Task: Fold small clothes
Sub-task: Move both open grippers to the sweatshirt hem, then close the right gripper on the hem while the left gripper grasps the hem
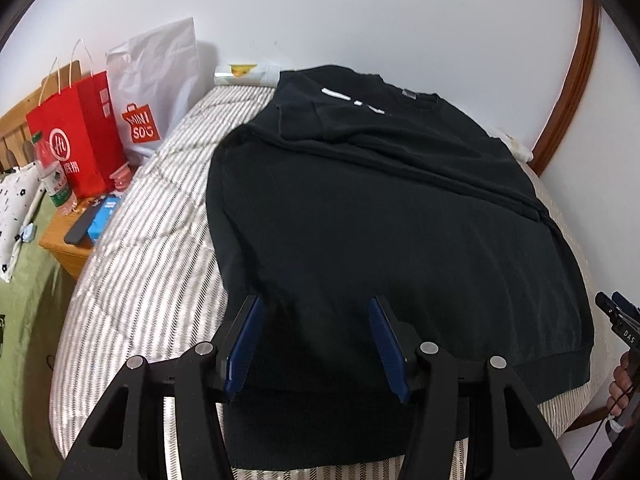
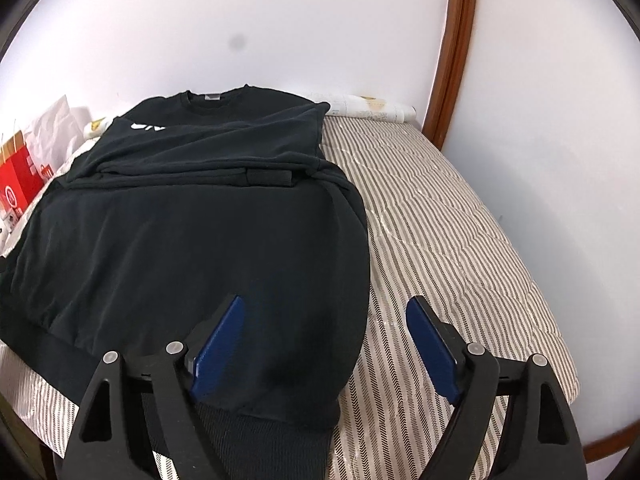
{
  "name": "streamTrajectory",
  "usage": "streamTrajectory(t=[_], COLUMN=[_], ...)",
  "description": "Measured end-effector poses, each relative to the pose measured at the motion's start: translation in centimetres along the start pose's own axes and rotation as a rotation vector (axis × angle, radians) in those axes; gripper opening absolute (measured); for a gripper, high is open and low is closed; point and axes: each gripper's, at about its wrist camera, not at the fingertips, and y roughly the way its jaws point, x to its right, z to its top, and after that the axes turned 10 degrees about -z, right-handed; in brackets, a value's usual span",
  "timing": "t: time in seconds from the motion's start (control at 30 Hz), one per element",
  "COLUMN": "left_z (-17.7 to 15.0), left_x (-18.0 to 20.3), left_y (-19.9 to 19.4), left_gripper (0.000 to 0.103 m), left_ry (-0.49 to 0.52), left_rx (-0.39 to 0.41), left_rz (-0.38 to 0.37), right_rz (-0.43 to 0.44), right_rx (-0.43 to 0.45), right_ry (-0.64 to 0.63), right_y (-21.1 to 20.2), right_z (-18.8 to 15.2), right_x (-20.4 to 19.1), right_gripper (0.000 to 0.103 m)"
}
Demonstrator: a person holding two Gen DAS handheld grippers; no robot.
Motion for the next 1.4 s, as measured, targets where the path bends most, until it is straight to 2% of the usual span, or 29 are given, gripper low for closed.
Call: streamTrajectory(t=[0.23, 0.47, 0.53, 0.63, 0.7, 0.77, 0.9, 1.03, 1.1, 1.13, 1.17, 1.23, 1.27, 1.3, 1.37, 1.4], left_z=[-0.3, -1.0, -1.6, -2.6, -3.2, -3.7, -3.8, -3.7, -3.6, -3.4, -3.3, -2.9, -2.9, -2.9, -3.0, -3.1], left_x=[-0.1, -3.1, -4.1, -5.0, -5.5, -5.7, -4.9, -4.1, -4.1, -4.0, -4.0, -4.0, -4.1, -4.2, -4.4, -4.2], left_y=[1.0, -0.8, -1.1, -0.9, -0.7, -0.8, -0.4, 0.2, 0.3, 0.4, 0.5, 0.7, 0.7, 0.6, 0.3, 0.2], left_gripper=[0.052, 0.053, 0.053, 0.053, 0.053, 0.052, 0.052, 0.052, 0.046, 0.038, 0.029, 0.02, 0.015, 0.015, 0.013, 0.013], left_ry=[-0.005, -0.081, -0.094, -0.101, -0.114, -0.11, -0.069, -0.029, -0.035, -0.041, -0.046, -0.06, -0.065, -0.073, -0.092, -0.096], left_rx=[-0.008, 0.042, 0.039, 0.011, -0.006, 0.008, 0.01, 0.019, 0.027, 0.026, 0.024, 0.022, 0.024, 0.026, 0.031, 0.036], left_rz=[-0.016, -0.042, -0.047, -0.028, -0.04, -0.046, -0.002, 0.053, 0.073, 0.082, 0.083, 0.091, 0.094, 0.093, 0.078, 0.075], right_rz=[0.036, 0.07, 0.101, 0.081, 0.082, 0.095, 0.106, 0.121, 0.12, 0.121, 0.126, 0.145, 0.156, 0.162, 0.174, 0.181], right_rx=[0.024, -0.053, -0.068, -0.067, -0.089, -0.109, -0.14, -0.123, -0.115, -0.112, -0.109, -0.101, -0.094, -0.088, -0.086, -0.088], right_ry=[-0.002, 0.108, 0.1, 0.054, 0.043, 0.053, 0.083, 0.076, 0.077, 0.074, 0.07, 0.065, 0.062, 0.062, 0.073, 0.083], right_y=[0.5, 2.1, 2.3, 2.3, 2.4, 2.8, 3.9, 4.0, 4.3, 4.3, 4.3, 4.4, 4.3, 4.3, 4.4, 4.3], right_z=[-0.7, -1.0, -1.4, -2.2, -2.9, -3.4, -4.6, -4.5, -4.3, -4.2, -4.1, -3.8, -3.7, -3.6, -3.4, -3.3], right_x=[-0.6, 0.7, 0.6, 0.0, -0.3, -0.3, 0.0, -0.1, -0.3, -0.4, -0.6, -0.8, -0.9, -0.9, -0.7, -0.6], right_gripper=[0.082, 0.082, 0.081, 0.079, 0.077, 0.076, 0.074, 0.072, 0.069, 0.068, 0.063, 0.053, 0.042, 0.028, 0.013, 0.011])
